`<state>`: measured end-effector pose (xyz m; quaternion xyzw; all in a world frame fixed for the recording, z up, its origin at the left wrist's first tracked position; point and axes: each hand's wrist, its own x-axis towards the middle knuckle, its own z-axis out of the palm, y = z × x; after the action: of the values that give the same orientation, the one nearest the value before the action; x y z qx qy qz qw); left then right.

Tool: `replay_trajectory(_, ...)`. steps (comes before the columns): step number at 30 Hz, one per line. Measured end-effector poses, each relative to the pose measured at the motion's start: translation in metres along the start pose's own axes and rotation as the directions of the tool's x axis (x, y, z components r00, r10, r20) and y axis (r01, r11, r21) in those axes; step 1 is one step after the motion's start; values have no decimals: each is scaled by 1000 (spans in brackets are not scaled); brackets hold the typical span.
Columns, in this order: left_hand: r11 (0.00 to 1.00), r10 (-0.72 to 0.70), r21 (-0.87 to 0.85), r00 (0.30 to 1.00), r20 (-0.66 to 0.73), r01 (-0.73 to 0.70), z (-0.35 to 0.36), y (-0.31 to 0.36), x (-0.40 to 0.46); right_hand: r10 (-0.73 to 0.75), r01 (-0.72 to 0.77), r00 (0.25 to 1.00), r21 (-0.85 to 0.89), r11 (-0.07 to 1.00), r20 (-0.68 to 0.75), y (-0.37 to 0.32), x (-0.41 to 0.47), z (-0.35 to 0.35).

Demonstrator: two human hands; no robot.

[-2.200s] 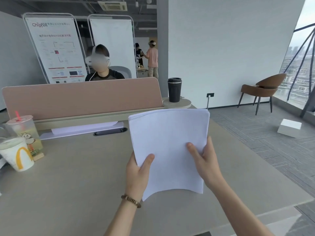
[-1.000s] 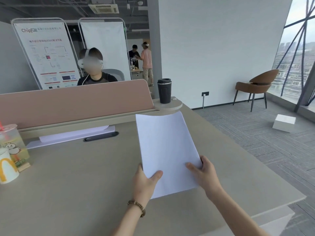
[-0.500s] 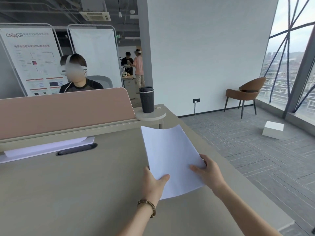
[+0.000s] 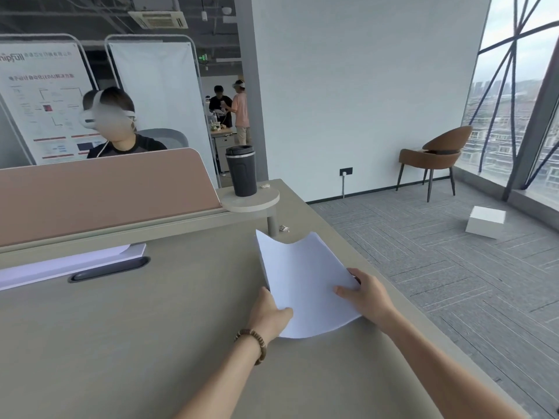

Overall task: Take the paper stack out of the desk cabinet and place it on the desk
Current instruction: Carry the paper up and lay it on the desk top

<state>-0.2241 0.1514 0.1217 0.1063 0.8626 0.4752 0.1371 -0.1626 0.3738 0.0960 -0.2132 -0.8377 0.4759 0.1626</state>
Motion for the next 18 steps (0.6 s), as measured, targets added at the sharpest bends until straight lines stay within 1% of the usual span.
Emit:
replay_trajectory(3, 996, 5, 92, 1000, -19, -3, 3, 1, 12, -7, 7, 1000, -53, 999, 0, -1, 12, 0)
replay_trajectory(4, 987, 20, 160, 999, -25, -16, 5, 1, 16, -5, 5, 1000, -66, 998, 1, 0, 16, 1)
replay_trajectory(5, 965, 45, 260, 998, -39, -33, 7, 0, 21, -4, 4, 1000, -94, 996, 0, 0, 20, 1)
replay_trajectory(7, 883, 89, 468, 993, -78, -42, 10, -2, 29, -1, 0, 1000, -159, 987, -8, 2, 26, 2)
replay_trajectory(8, 852, 97, 522, 991, -89, -36, 10, -3, 32, 2, -4, 1000, -194, 981, -10, 4, 28, 2)
replay_trajectory(10, 835, 99, 549, 992, -84, -37, 9, -7, 37, -4, 2, 1000, -284, 959, -4, 5, 29, 3)
replay_trajectory(12, 846, 101, 531, 993, -64, -52, 8, -12, 42, -9, 11, 1000, -373, 928, 5, 6, 29, 4)
replay_trajectory(15, 845, 103, 531, 993, -50, -61, 5, -17, 45, 13, -18, 1000, -483, 875, -13, 6, 30, 3)
replay_trajectory(18, 782, 87, 623, 994, -71, -24, 6, -23, 44, 34, -54, 998, -562, 825, -45, 5, 30, 1)
